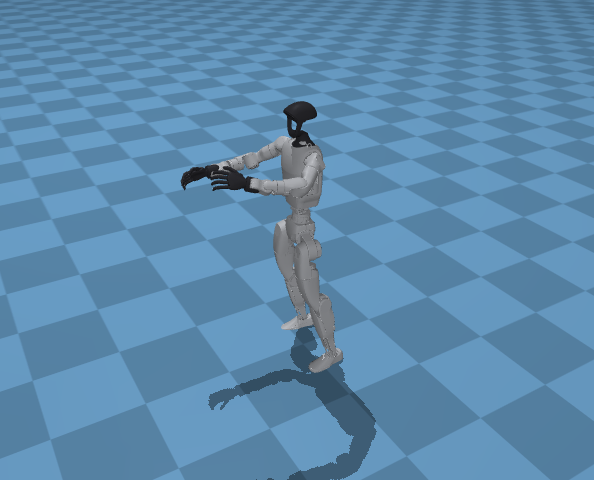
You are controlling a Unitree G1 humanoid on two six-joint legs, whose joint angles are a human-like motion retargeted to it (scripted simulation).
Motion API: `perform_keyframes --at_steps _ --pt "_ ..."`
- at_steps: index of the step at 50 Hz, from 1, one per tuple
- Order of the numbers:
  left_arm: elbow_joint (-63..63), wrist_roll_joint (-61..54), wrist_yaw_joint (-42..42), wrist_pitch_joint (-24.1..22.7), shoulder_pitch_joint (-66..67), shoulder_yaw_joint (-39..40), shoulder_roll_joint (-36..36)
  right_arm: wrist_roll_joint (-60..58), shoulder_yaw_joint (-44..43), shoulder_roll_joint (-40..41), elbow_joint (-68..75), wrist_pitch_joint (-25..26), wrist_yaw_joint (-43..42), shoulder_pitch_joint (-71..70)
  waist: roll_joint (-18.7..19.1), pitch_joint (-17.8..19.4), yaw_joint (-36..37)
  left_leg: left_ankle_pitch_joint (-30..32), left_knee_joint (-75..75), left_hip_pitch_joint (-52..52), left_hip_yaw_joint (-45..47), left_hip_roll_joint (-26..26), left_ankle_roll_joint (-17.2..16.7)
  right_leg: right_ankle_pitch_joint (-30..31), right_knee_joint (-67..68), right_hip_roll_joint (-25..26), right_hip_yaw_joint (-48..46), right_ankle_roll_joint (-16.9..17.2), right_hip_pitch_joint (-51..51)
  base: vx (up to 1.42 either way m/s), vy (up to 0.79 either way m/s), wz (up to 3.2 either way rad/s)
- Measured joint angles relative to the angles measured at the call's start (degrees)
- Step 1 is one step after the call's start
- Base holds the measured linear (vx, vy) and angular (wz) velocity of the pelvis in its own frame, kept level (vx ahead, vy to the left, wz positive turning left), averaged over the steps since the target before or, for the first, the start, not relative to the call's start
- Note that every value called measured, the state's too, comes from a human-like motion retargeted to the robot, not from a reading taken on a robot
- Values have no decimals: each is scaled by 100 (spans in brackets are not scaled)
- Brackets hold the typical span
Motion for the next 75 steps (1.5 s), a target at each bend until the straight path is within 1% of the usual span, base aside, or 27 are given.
perform_keyframes --at_steps 3,7,12,13,15,20,23,27,28,30,32,33,35,45,47,55,60,68,70,72,75 --pt "204 288 -143 19 944 410 -31 -682 -233 4 334 81 -138 688 -35 84 13 0 -7 25 5 1 0 -8 4 -3 3 0 18 0 0 0" --pt "889 230 -330 149 2248 947 -406 -1543 -447 254 1090 304 -259 1551 -73 189 16 -2 -22 52 18 5 2 -28 10 -12 12 0 30 0 0 0" --pt "2378 -140 -435 409 3666 1733 -1381 -2222 -810 868 2276 594 -34 2492 -114 291 -37 -1 -41 40 19 -39 52 -51 20 -65 21 0 5 0 0 0" --pt "2712 -169 -442 440 3914 1919 -1620 -2329 -935 1000 2483 573 58 2689 -124 309 -62 -12 -37 42 5 -70 78 -62 25 -99 15 0 15 3 8 13" --pt "3347 -187 -446 485 4382 2291 -2114 -2577 -1276 1243 2846 336 226 3121 -161 372 -144 -44 -21 84 -80 -194 176 -109 60 -239 -35 0 97 4 10 23" --pt "4498 -605 -296 461 5294 3257 -3073 -2331 -1793 1850 3135 182 189 4034 -197 443 -223 -43 -37 55 -84 -235 214 -121 65 -279 -24 0 58 1 1 2" --pt "4703 -909 -173 391 5800 3649 -3510 -2020 -2000 2153 3058 83 105 4493 -212 479 -257 -41 -47 39 -82 -251 228 -123 65 -294 -17 -1 36 0 0 0" --pt "4575 -1296 16 290 6364 3927 -3958 -1632 -2209 2480 2915 5 -35 4906 -223 499 -265 -37 -59 16 -73 -257 238 -118 57 -297 -2 -10 3 0 0 0" --pt "4501 -1385 71 264 6473 3960 -4044 -1554 -2248 2546 2887 -4 -82 4969 -225 499 -261 -36 -62 11 -71 -258 240 -116 53 -297 1 -11 -3 0 0 0" --pt "4327 -1509 265 261 6662 4002 -4166 -1463 -2351 2676 2845 24 -189 5070 -235 461 -172 -56 -52 -11 -12 -238 291 -453 425 -310 67 -1 -244 0 -1 -21" --pt "4139 -1632 298 204 6790 3986 -4264 -1359 -2358 2756 2788 8 -302 5116 -246 439 -163 -36 -62 -37 -20 -253 268 -162 193 -305 43 -4 -153 0 0 0" --pt "4052 -1678 320 182 6834 3967 -4302 -1313 -2344 2780 2757 1 -383 5127 -240 453 -188 -29 -69 -24 -53 -263 258 -124 86 -303 22 -15 -71 0 0 0" --pt "3908 -1657 394 205 6883 3942 -4300 -1310 -2364 2846 2706 33 -431 5138 -257 395 -38 -44 -53 -58 56 -220 291 -204 336 -282 93 0 -289 -1 -4 -31" --pt "3696 -878 549 217 6680 3727 -4072 -1467 -2197 2795 2215 -10 -665 5197 -268 307 120 -39 -45 -95 59 -199 280 -201 333 -257 95 0 -325 0 0 0" --pt "3654 -762 589 163 6630 3725 -4081 -1507 -2133 2736 2068 -48 -789 5221 -258 372 -10 -21 -70 -35 -75 -279 263 -115 45 -314 6 -1 -50 1 7 42" --pt "3409 -359 794 80 6430 3745 -4061 -2133 -1843 2644 1683 -54 -865 5163 -232 388 -5 -24 -78 0 -69 -269 252 -118 38 -301 5 0 -18 0 0 2" --pt "3311 -39 792 91 6325 3539 -4067 -2534 -1616 2624 1705 -8 -825 5026 -216 372 -25 -30 -78 10 -60 -263 249 -122 38 -295 13 0 -13 0 0 0" --pt "3156 514 838 147 6173 3168 -4091 -2825 -1484 2641 1863 40 -817 4816 -194 336 -47 -43 -76 31 -42 -254 249 -129 41 -285 33 0 -3 0 0 0" --pt "3119 592 943 128 6141 3148 -4110 -2997 -1518 2605 1851 15 -892 4802 -138 465 -89 -108 -41 153 -83 -217 241 -441 252 -291 -44 -1 58 0 0 0" --pt "3130 656 895 107 6089 3155 -4137 -3100 -1517 2595 1865 1 -867 4760 -129 483 -93 -97 -46 175 -71 -207 205 -133 11 -241 -11 0 186 0 0 0" --pt "3154 716 823 150 6009 3206 -4114 -3213 -1585 2604 1909 9 -668 4700 -107 433 23 -121 -16 144 45 -95 191 -201 243 -150 52 0 -19 -1 -6 -25"
